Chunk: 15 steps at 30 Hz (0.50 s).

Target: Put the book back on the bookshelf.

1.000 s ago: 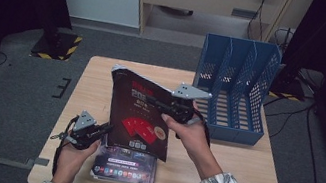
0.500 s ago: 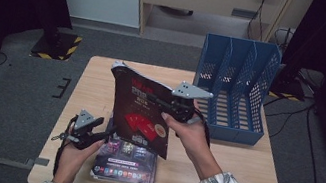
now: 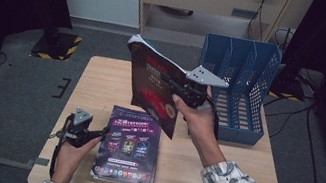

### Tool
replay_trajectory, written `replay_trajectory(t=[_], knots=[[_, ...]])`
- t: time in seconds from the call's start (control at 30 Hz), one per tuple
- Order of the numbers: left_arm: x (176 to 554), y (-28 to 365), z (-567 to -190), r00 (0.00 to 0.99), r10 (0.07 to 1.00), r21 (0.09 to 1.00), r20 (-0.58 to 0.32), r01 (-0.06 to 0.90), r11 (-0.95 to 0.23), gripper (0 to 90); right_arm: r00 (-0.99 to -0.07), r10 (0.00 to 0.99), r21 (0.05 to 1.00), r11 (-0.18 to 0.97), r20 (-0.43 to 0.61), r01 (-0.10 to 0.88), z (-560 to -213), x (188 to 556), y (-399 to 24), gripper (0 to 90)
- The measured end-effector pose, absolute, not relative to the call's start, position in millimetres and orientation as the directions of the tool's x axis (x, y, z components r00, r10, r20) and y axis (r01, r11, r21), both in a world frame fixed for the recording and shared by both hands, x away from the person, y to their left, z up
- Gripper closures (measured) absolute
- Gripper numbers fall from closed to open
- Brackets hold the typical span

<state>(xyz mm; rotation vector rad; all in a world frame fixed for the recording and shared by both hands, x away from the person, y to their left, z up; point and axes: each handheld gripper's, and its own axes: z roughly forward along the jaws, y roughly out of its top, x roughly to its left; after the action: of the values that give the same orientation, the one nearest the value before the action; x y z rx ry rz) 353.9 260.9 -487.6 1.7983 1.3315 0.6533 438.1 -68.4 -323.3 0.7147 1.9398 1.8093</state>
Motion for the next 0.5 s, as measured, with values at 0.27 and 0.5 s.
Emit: replay_trajectory(t=[0.27, 0.5], knots=[[356.3, 261.8, -489.8, 0.307, 0.949, 0.820, -0.065, 0.559, -0.125, 14.3, -0.777, 0.628, 0.996, 0.040, 0.042, 0.086, -316.0, 440.8, -75.9, 87.0], [356.7, 265.4, -492.0, 0.289, 0.950, 0.811, -0.122, 0.580, -0.073, 14.1, -0.777, 0.628, 0.996, 0.040, 0.035, 0.076, -310.1, 437.4, -79.9, 87.0]])
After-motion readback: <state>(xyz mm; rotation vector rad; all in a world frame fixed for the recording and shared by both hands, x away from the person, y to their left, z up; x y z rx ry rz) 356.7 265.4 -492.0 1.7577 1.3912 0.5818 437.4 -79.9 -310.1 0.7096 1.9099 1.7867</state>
